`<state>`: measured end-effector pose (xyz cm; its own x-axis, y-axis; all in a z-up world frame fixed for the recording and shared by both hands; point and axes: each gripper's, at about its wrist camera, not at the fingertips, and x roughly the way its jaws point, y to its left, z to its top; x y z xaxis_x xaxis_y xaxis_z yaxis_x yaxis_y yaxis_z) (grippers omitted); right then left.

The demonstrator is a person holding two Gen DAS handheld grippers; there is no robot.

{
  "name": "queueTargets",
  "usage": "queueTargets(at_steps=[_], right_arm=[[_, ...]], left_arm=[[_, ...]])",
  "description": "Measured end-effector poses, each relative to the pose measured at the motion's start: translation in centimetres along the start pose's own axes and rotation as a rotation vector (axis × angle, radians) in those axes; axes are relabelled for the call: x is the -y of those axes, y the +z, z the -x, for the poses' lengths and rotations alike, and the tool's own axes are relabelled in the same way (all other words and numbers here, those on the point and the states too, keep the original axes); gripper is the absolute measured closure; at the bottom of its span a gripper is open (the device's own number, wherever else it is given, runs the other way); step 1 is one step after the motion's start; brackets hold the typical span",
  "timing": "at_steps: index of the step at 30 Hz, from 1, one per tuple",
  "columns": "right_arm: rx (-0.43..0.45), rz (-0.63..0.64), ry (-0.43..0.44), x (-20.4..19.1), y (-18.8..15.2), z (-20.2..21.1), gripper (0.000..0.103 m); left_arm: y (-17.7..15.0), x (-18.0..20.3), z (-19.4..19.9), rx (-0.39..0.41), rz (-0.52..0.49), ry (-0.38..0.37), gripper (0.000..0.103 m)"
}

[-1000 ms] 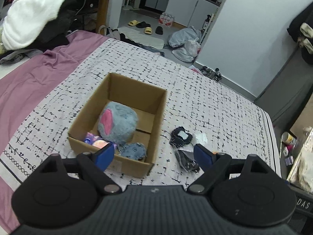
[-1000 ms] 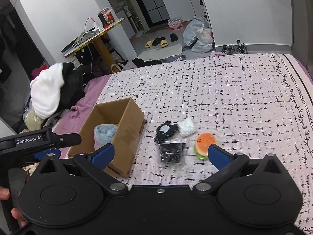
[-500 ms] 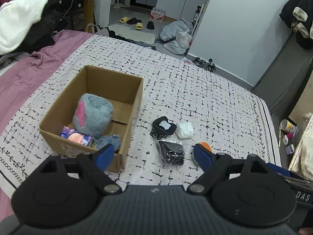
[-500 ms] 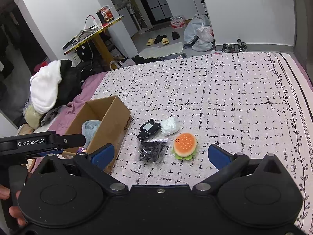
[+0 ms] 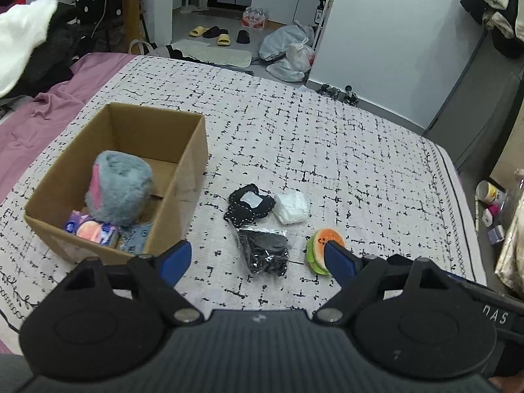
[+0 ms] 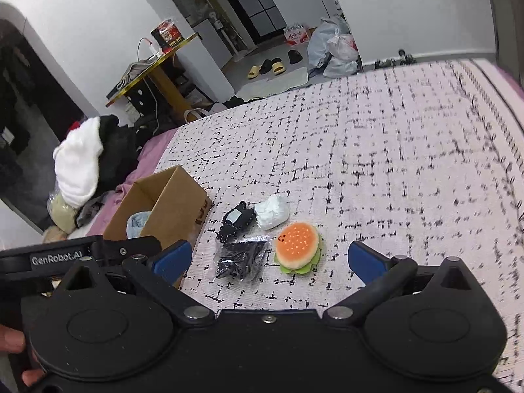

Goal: Organize soft objects
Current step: 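Move the left tool to the clear bag of black items while the right tool approaches the burger plush, then close the left tool on the black-item bag while the right tool grasps the burger plush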

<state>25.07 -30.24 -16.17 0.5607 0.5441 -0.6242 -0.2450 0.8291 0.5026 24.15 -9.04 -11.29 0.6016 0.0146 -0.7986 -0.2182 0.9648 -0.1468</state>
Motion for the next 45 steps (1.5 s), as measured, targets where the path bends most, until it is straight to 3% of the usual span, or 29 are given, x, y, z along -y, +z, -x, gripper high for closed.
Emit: queueTargets(at_steps=[13, 22, 27, 30, 37, 45], right_arm=[[-0.072, -0.138, 0.021, 3.3, 0.5, -3.9, 0.016], [-0.123, -0.181, -0.003, 4.9, 0.2, -6.1, 0.016], [-0.133, -0.183, -0.007, 5.0, 0.3, -6.9, 0.016], [-0.13, -0.172, -0.002, 4.8, 0.3, -7.4, 0.016], [-0.118, -0.127, 0.013, 4.0, 0.2, -8.1, 0.019], [-0.109, -0.092, -0.001, 3.2, -0.1, -8.8, 0.025]], left_arm=[[-0.9, 2.6, -6.3, -0.058, -0.039, 0.023, 0.021], [-1.3, 2.8, -10.5, -0.112, -0.036, 0.052, 0.028], [-1.2, 2.9, -12.4, -0.136, -0.042, 0.088, 0.041], [-1.0, 2.8, -12.4, -0.128, -0.04, 0.082, 0.044], [-0.7, 1.9, -11.6, -0.127, 0.009, 0.044, 0.065], [-0.5, 0.5, -9.2, -0.109, 0.036, -0.004, 0.067]])
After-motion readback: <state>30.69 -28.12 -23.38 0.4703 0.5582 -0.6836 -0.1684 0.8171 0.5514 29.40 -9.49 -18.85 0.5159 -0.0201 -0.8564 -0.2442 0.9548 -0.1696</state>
